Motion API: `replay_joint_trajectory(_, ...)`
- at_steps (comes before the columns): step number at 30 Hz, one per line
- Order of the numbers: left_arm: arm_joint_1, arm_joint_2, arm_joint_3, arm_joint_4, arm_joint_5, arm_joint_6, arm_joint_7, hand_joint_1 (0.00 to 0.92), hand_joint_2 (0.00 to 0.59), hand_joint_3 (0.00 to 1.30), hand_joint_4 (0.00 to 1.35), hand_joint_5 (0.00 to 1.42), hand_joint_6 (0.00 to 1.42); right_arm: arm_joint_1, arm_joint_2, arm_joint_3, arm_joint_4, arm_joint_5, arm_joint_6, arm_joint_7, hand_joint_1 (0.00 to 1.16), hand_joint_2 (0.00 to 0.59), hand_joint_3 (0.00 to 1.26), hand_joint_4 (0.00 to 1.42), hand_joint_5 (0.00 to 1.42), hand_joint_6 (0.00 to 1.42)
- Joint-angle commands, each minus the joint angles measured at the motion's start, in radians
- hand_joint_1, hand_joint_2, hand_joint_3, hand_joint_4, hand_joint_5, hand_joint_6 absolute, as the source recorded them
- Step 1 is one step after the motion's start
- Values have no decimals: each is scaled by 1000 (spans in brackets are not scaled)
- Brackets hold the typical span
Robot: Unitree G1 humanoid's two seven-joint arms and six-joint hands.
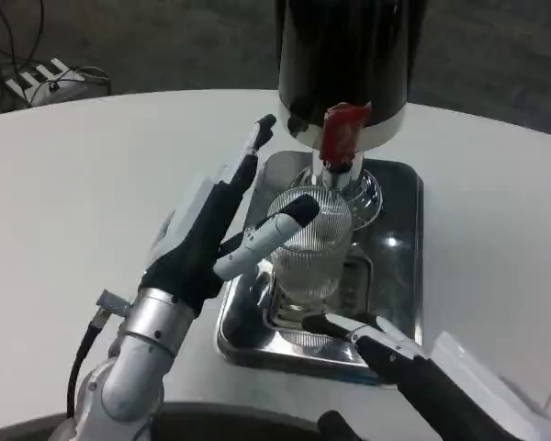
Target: Grasp the cup under the faucet to collect the drink, then remove the cup.
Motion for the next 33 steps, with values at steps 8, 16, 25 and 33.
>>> replay_joint_trajectory(8,96,-45,72,-320,-155,51,-95,0,32,0,0,0,0,0,0,11,-15,-3,-2,-4,776,522,155,105,0,0)
replay_joint_trajectory(16,110,-83,78,-356,-189,45,-130,0,31,0,0,30,9,10,1,4,-15,0,-8,-8,776,522,155,105,0,0)
replay_joint_trajectory(25,141,-149,101,-399,-196,26,-92,0,33,173,197,297,244,21,1,12,-15,-4,-12,-13,773,520,155,106,0,0)
replay_joint_trajectory(33,121,-152,103,-407,-193,48,-109,0,32,181,200,322,259,26,5,12,-15,-3,-14,-15,767,517,155,106,0,0)
